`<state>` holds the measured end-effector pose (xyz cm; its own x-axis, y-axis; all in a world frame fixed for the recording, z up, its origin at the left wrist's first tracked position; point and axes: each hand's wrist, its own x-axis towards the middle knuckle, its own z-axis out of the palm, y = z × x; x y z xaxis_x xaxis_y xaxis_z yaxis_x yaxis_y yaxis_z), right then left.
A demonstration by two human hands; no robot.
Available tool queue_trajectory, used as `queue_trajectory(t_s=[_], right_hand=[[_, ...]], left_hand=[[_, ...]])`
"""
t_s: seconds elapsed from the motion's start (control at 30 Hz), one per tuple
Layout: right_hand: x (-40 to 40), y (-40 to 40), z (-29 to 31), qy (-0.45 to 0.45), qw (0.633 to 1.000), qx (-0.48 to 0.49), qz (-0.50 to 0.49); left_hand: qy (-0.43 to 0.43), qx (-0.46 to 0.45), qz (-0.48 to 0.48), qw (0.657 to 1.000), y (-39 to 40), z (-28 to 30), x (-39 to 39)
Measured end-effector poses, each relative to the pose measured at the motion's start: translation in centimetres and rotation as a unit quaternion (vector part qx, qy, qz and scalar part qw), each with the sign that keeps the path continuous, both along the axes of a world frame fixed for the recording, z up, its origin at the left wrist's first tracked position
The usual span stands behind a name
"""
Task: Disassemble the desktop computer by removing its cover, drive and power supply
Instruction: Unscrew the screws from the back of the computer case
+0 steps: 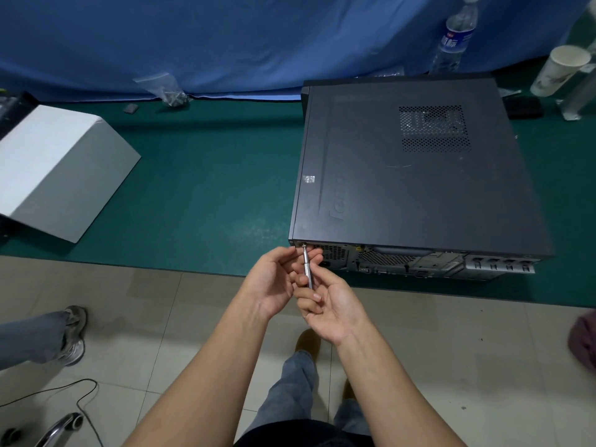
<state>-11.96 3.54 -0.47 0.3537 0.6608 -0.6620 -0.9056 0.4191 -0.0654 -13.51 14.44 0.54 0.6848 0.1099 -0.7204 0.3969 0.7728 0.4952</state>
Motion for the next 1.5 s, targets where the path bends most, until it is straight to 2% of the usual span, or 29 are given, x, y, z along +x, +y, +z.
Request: queue_trajectory(t_s=[0.3,1.07,1.27,1.5], right_hand=[[0.1,-0.1,0.0,0.018,1.0,-0.003,-0.01],[0.3,-1.0,0.5,-0.03,0.999,-0.03,0.022],[0.4,-1.3,0.7,-0.087,0.992,-0.062,0.066],[1.3,-2.3,2.1,-0.244,0.955,-0.136,0.1]], left_hand=[[0.019,0.011,-0.006,1.0,-0.1,-0.1,0.0],[0.023,0.027,0.024,0.999,-0.6,-0.5,0.4],[0.025,0.026,0.032,0.999,-0.7,-0.6,0.1],[-0.008,0.092,0.013,0.996,-0.5,0.4,-0.6]])
